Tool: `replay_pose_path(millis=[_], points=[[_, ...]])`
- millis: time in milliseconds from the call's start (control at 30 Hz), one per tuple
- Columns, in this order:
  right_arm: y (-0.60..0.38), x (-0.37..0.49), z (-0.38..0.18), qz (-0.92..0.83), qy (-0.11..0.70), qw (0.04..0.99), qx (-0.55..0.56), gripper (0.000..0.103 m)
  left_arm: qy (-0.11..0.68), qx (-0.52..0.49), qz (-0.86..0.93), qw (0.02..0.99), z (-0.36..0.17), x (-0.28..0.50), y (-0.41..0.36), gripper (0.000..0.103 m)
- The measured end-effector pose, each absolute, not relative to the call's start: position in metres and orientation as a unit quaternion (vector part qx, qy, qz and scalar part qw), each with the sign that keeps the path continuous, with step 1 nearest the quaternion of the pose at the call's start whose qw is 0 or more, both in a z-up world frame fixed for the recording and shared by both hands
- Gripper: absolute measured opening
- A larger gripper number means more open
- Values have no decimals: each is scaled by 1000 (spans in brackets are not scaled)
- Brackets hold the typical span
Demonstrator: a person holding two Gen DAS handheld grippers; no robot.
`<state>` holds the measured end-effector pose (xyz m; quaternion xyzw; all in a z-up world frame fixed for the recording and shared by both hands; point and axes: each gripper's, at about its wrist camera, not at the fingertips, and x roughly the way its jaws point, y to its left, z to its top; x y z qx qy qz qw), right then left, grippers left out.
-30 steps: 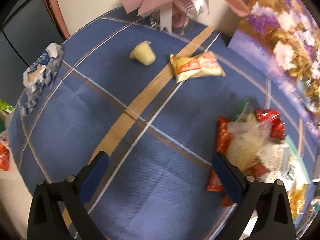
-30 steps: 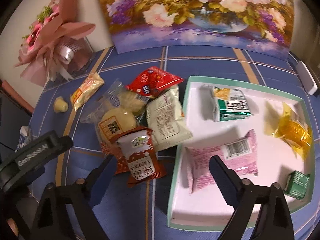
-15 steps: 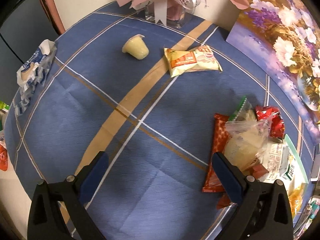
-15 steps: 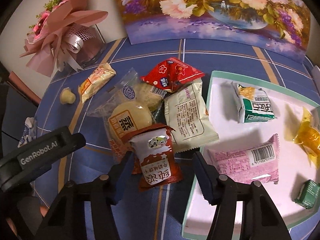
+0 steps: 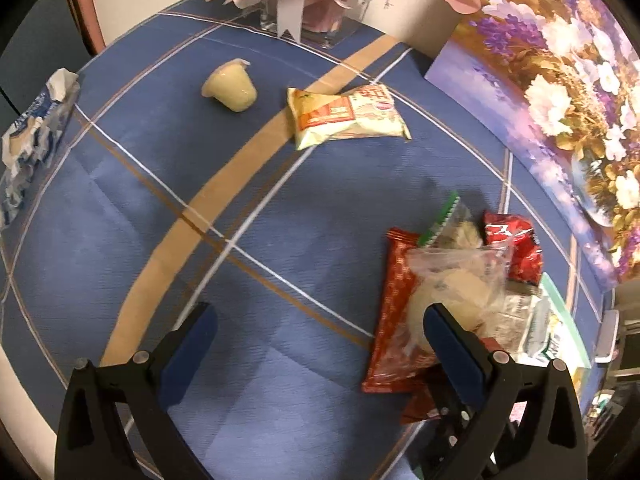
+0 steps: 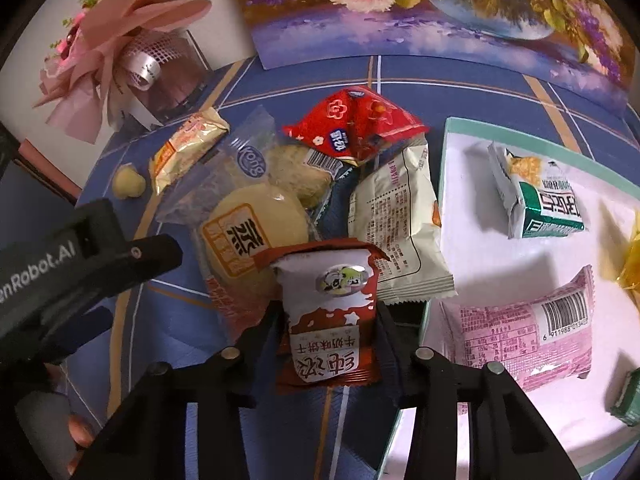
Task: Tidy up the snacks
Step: 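Grasp the red-white biscuit bag with right tool while left tool grasps clear-wrapped round bun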
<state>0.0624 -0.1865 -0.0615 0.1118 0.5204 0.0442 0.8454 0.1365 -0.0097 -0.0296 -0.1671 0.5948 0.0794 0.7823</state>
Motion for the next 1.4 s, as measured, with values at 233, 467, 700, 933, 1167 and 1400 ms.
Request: replay_pose_path(millis=[233, 467, 700, 933, 1167, 1400], points=[[-198, 56, -54, 49, 514, 845, 137, 42, 585, -167, 49, 792, -22, 141, -24, 102], [-205, 53, -47, 50, 512, 845, 149, 42, 576, -166, 21, 800, -21, 143, -36, 102], [-226, 46, -28, 40, 498, 848, 177, 42, 564, -159, -6, 810, -16, 148, -52, 102], [-233, 46, -21, 48, 493, 845, 201, 42, 565, -146, -21, 811, -21, 147, -69, 100], [-235, 44, -26, 50, 497, 841, 208, 42, 573, -129, -37, 809, -33, 152, -83, 69], [-238, 47, -34, 51, 503, 836, 212, 42, 570, -131, -34, 810, -32, 150, -84, 53]])
